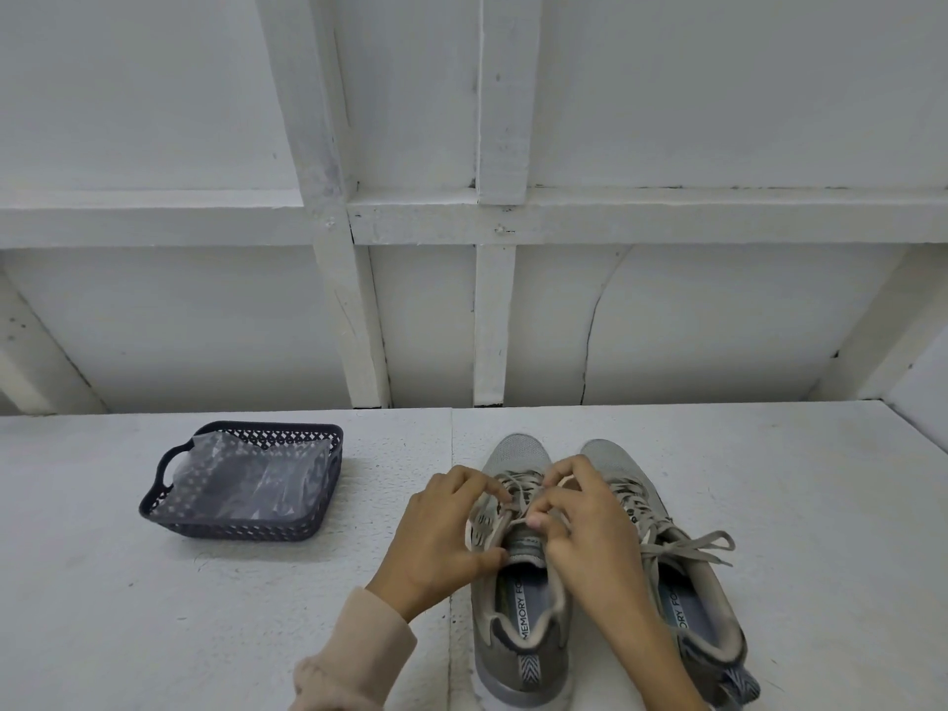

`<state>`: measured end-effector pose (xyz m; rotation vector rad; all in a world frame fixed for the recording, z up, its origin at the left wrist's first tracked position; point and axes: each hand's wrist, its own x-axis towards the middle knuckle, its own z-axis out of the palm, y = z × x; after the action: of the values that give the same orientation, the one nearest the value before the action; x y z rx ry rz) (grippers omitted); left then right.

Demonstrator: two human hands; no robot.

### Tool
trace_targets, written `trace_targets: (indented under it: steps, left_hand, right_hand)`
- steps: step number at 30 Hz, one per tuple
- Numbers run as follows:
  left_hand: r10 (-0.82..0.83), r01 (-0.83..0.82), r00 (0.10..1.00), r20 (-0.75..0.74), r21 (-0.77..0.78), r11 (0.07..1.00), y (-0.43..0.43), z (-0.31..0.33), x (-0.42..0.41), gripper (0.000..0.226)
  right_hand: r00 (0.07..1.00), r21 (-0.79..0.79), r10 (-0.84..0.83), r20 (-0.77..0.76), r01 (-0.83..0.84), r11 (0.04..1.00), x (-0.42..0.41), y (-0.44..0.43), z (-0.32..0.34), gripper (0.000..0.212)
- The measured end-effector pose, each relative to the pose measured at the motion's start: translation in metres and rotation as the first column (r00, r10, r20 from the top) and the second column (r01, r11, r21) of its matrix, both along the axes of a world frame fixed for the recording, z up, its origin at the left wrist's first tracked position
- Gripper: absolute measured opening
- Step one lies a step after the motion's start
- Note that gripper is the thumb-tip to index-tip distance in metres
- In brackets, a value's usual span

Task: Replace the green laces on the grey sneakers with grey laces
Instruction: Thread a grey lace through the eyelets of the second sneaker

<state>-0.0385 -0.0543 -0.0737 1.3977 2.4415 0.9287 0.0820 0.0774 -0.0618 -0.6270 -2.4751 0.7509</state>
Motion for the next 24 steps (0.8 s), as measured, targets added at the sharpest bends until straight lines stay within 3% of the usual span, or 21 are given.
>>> trace_targets:
  steps: [10, 17, 24]
  left_hand:
    - [-0.081, 0.078, 0.995, 0.057, 0.064, 0.995, 0.010, -0.026, 0.011, 0.089]
    - [-0.067, 0.022, 0.981, 0.180, 0.243, 0.970, 0.024, -0.037, 0.024, 0.086]
    - [-0.079, 0.003, 0.962, 0.260, 0.281, 0.960, 0.025, -0.043, 0.023, 0.082]
  right_hand:
    - [0.989, -0.075, 0.080, -0.124, -0.089, 0.993, -0.002, 0.006, -0.002, 0.019]
    - [0.989, -0.109, 0.129, -0.066, -0.135, 0.985, -0.001, 0.012, 0.003, 0.016]
    - [0.968, -0.096, 0.251, 0.032, -0.247, 0.964, -0.001, 0.014, 0.012, 0.006]
